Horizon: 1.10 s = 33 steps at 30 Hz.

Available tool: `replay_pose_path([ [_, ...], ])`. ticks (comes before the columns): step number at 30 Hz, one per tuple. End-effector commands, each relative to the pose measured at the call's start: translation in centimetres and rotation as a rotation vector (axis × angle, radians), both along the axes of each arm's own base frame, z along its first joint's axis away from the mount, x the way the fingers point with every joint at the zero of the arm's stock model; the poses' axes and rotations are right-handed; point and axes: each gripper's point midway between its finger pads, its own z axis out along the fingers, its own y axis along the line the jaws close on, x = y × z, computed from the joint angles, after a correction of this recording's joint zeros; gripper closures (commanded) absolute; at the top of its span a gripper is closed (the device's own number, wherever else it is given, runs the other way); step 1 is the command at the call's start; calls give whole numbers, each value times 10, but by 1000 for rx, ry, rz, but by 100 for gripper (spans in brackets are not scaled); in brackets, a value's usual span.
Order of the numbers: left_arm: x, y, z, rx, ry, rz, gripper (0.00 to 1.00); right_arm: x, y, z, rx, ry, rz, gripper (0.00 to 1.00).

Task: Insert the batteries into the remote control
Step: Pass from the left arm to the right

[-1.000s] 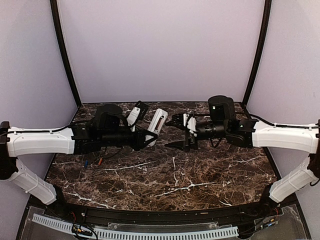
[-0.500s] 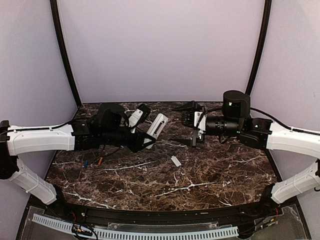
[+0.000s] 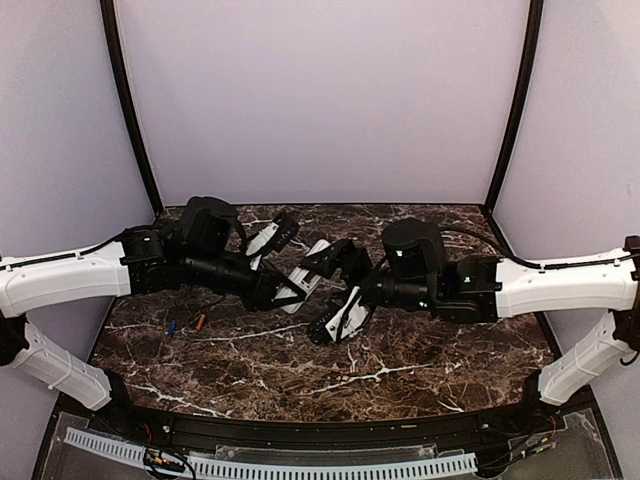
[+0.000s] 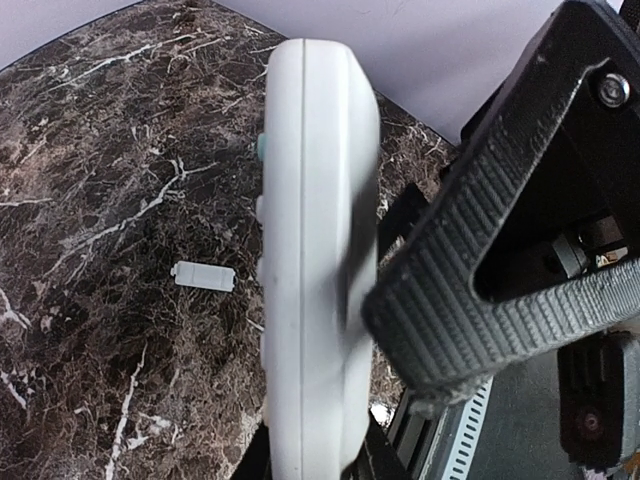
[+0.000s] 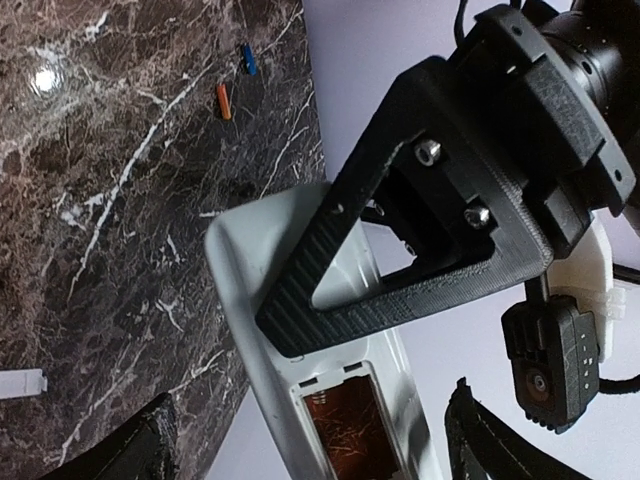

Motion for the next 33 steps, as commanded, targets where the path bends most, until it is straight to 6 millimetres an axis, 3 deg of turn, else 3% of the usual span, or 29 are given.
replay_pose_path([
  [1, -11, 2, 13, -21, 25, -38, 100, 18, 7, 18, -40, -208, -66, 12],
  [7, -11, 2, 12, -13, 29, -39, 100, 25, 16, 9, -76, -228, -119, 27],
  [16, -11, 3, 13, -17, 22, -32, 100, 23, 25, 10, -33, -143, -164, 67],
  [22, -9, 5, 15, -13, 3, -24, 97, 20, 18, 2, -20, 17, -225, 76],
  [23, -6, 6, 16, -9, -5, -12, 78, 18, 15, -3, -32, 53, -237, 77],
  [24, -5, 8, 16, -1, -8, -2, 65, 17, 13, -8, -40, 91, -249, 78],
  [25, -2, 9, 17, 5, -20, 15, 45, 15, 11, -10, -33, 127, -263, 79],
  [27, 1, 13, 19, 13, -40, 35, 26, 9, 5, -22, -47, 215, -281, 80],
  [30, 4, 19, 29, 6, -79, 63, 5, 1, -3, -41, -57, 347, -324, 80],
  [33, 12, 32, 44, -1, -135, 131, 1, -11, -8, -61, -45, 548, -387, 80],
])
